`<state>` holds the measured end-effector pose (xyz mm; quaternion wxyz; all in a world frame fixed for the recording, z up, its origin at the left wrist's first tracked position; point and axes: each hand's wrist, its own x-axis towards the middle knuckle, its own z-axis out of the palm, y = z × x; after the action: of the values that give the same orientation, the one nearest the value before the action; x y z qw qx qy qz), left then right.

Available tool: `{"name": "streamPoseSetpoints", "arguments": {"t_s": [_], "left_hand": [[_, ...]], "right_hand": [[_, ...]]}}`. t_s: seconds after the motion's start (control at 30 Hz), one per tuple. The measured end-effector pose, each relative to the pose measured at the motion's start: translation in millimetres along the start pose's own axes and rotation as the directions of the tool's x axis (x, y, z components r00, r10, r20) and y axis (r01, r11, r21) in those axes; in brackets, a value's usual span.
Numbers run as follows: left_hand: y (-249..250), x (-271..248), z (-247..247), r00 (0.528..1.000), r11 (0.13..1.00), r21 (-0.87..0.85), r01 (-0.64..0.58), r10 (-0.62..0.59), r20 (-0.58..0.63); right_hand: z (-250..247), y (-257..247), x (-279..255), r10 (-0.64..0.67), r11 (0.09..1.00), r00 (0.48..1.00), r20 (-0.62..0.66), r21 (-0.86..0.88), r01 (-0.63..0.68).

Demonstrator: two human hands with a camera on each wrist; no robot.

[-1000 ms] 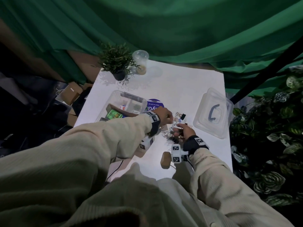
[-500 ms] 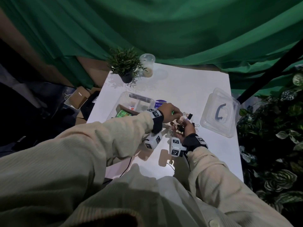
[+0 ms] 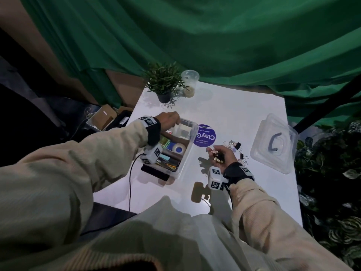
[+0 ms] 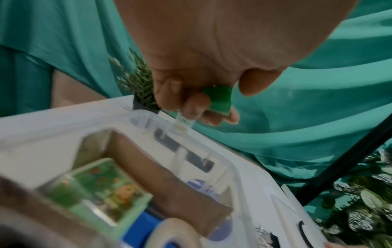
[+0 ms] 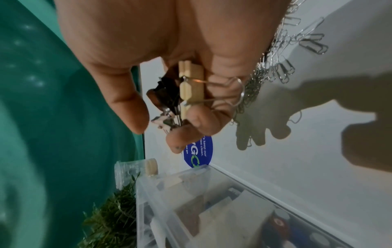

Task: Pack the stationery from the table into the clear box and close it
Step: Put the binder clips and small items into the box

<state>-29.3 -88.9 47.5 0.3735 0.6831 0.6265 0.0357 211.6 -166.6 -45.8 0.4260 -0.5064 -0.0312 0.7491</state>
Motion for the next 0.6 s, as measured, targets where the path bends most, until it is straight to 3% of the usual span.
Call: {"name": "streamPoseSetpoints", "arguments": {"t_s": [0.13, 0.23, 0.47, 0.6], "left_hand": [[-34.4, -10.2, -5.5, 0.989, 0.984, 0.176, 0.032, -0.056, 0.135], [-55.0, -14.5, 0.3, 0.985, 0.972, 0.233, -0.011, -0.029, 0.171], [-68.7, -13.8, 7.1, 0.997, 0.993, 0.100, -0.065, 0.061, 0.044], [-62.9, -9.9, 14.7, 0.990, 0.993, -0.068, -0.099, 0.105, 0.096]], "right_hand": [[11.5, 6.2, 4.7, 0.010, 0.996, 0.999, 0.050, -0.090, -0.006], [21.9, 6.2, 6.3, 0.010, 0.996, 0.999, 0.047, -0.091, -0.006], [36.0, -0.1, 12.5, -0.068, 0.994, 0.997, 0.029, -0.089, 0.070], [40.5, 2.0, 16.2, -0.128, 0.983, 0.992, 0.015, -0.129, 0.129]]}}
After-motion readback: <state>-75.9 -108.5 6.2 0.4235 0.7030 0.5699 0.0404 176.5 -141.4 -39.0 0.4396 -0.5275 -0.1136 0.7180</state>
